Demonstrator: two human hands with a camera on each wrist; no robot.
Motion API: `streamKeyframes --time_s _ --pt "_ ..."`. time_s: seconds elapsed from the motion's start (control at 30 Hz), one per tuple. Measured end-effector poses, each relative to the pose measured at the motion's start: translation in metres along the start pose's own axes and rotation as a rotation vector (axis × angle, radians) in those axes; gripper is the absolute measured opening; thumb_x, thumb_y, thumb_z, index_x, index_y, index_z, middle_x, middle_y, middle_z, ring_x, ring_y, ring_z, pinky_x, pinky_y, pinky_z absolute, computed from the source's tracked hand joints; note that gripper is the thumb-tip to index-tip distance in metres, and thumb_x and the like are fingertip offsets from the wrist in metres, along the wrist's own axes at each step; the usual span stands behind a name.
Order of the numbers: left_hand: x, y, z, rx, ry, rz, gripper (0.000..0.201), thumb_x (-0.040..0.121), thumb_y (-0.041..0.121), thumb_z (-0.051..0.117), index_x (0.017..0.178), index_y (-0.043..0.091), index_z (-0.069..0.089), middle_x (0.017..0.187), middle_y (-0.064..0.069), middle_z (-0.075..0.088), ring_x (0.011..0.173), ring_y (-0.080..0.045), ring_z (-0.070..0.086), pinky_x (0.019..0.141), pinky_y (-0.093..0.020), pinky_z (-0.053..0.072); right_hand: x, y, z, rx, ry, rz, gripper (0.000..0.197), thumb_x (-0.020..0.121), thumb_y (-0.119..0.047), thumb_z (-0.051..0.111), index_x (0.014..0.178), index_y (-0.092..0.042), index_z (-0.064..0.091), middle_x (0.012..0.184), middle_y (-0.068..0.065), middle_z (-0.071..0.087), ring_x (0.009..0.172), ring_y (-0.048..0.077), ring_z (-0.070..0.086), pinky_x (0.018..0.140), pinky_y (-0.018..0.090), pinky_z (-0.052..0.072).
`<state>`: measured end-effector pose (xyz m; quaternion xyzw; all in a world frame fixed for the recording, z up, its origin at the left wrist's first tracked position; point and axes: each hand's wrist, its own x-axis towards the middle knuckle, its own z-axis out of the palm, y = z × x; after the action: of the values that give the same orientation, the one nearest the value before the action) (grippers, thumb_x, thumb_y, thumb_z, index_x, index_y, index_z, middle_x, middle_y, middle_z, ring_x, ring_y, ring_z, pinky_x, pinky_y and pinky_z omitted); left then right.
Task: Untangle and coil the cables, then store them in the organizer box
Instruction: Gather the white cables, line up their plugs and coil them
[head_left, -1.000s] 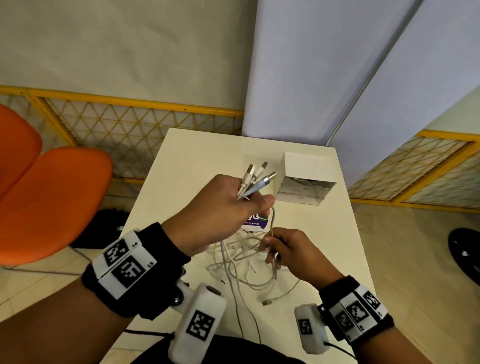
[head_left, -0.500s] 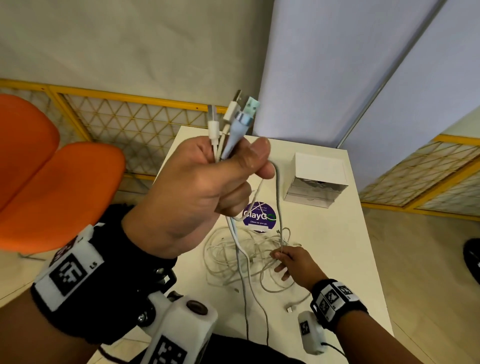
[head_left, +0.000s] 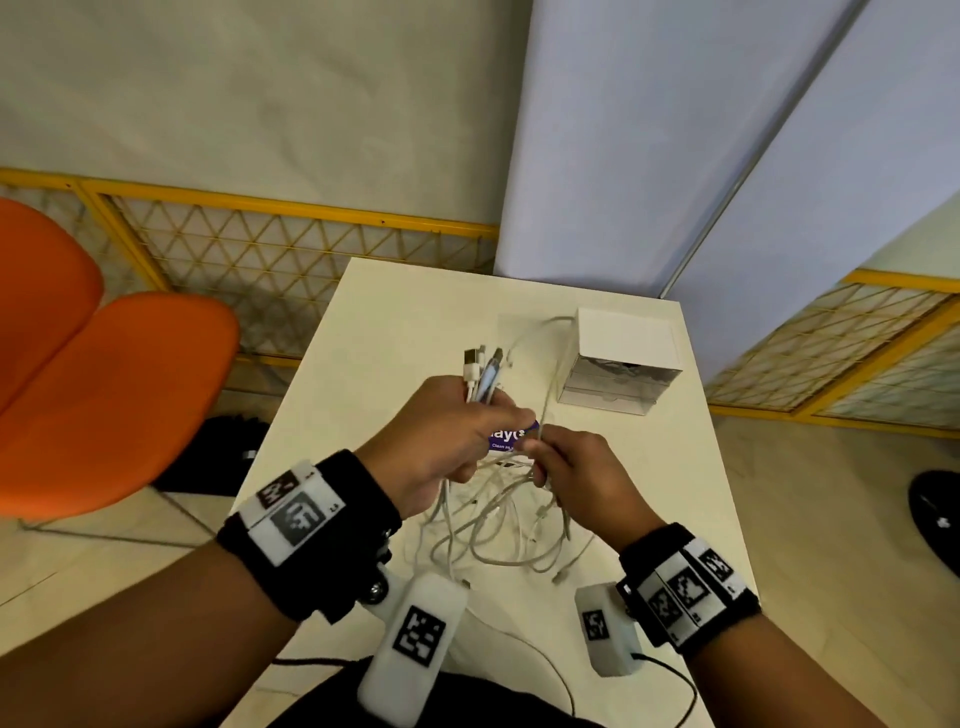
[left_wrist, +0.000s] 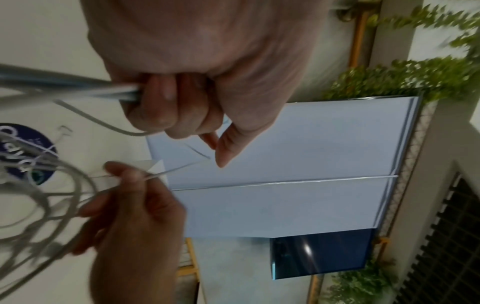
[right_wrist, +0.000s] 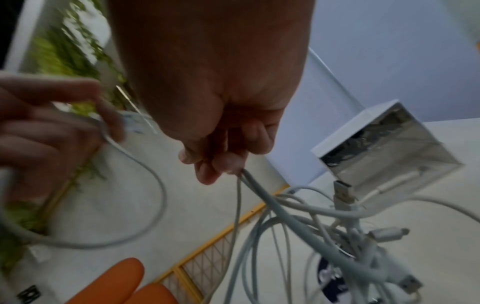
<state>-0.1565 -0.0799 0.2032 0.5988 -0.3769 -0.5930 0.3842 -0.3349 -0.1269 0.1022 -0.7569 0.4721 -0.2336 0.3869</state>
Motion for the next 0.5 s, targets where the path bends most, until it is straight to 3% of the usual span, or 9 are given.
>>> streamKeyframes --time_s 0.1,0.17,0.2,0.27,0.33,0.43,0.5 --pt "0.011 -0.011 0.010 0.029 0.031 -0.015 0.016 0.085 0.020 0.077 0.084 0.008 0.066 0.063 -0.008 0.049 0.040 -0.010 0.025 0.042 -0.021 0.020 -0.004 -0.022 -0.004 -0.063 0.002 -0.097 0.025 0.102 -0.016 0.049 0.086 -0.024 0.066 0.052 -0.015 0.051 0.051 0.003 0.049 0.054 0.018 0.033" --pt "0.015 -0.015 0.016 0.022 0.069 -0.001 0.023 0.085 0.023 0.078 0.090 0.006 0.065 0.064 -0.007 0.048 0.036 -0.007 0.030 0.039 -0.019 0.023 -0.006 -0.032 -0.007 -0.112 0.020 -0.155 0.023 0.102 -0.014 0.049 0.111 -0.019 0.070 0.051 -0.024 0.047 0.053 -0.004 0.049 0.054 0.013 0.032" --pt "0.016 -0.015 0.019 0.019 0.088 0.015 0.023 0.085 0.023 0.078 0.090 0.005 0.064 0.059 -0.002 0.046 0.034 -0.005 0.032 0.037 -0.018 0.024 -0.007 -0.034 -0.008 -0.141 0.029 -0.185 0.023 0.101 -0.014 0.050 0.113 -0.017 0.070 0.051 -0.026 0.043 0.052 -0.004 0.047 0.054 0.013 0.031" --pt "0.018 -0.015 0.022 0.029 0.124 0.071 0.021 0.087 0.018 0.077 0.088 0.002 0.064 0.054 0.002 0.046 0.032 -0.002 0.037 0.035 -0.014 0.028 -0.008 -0.036 -0.010 -0.153 0.017 -0.204 0.019 0.100 -0.014 0.052 0.091 -0.018 0.068 0.055 -0.024 0.042 0.050 0.000 0.044 0.056 0.023 0.035" --pt "0.020 -0.015 0.024 0.042 0.157 0.131 0.022 0.087 0.014 0.076 0.085 -0.005 0.064 0.059 -0.004 0.054 0.039 -0.004 0.049 0.041 -0.014 0.037 -0.009 -0.037 -0.010 -0.126 -0.003 -0.162 0.026 0.101 -0.014 0.052 0.079 -0.027 0.061 0.058 -0.018 0.050 0.052 0.003 0.048 0.058 0.030 0.042" --pt "0.018 -0.017 0.026 0.069 0.157 0.197 0.034 0.087 0.017 0.077 0.078 -0.012 0.061 0.061 -0.010 0.059 0.048 -0.016 0.058 0.047 -0.023 0.045 -0.011 -0.035 -0.011 0.000 -0.042 -0.070 0.031 0.101 -0.016 0.054 0.073 -0.027 0.060 0.057 -0.015 0.059 0.053 0.003 0.056 0.057 0.019 0.042" --pt "0.013 -0.013 0.026 0.101 0.170 0.238 0.038 0.086 0.020 0.078 0.063 0.001 0.054 0.048 0.006 0.051 0.041 -0.010 0.048 0.046 -0.021 0.040 -0.013 -0.025 -0.008 0.077 -0.104 -0.002 0.028 0.101 -0.018 0.055 0.075 -0.017 0.065 0.055 -0.018 0.060 0.049 0.004 0.055 0.055 0.017 0.043"
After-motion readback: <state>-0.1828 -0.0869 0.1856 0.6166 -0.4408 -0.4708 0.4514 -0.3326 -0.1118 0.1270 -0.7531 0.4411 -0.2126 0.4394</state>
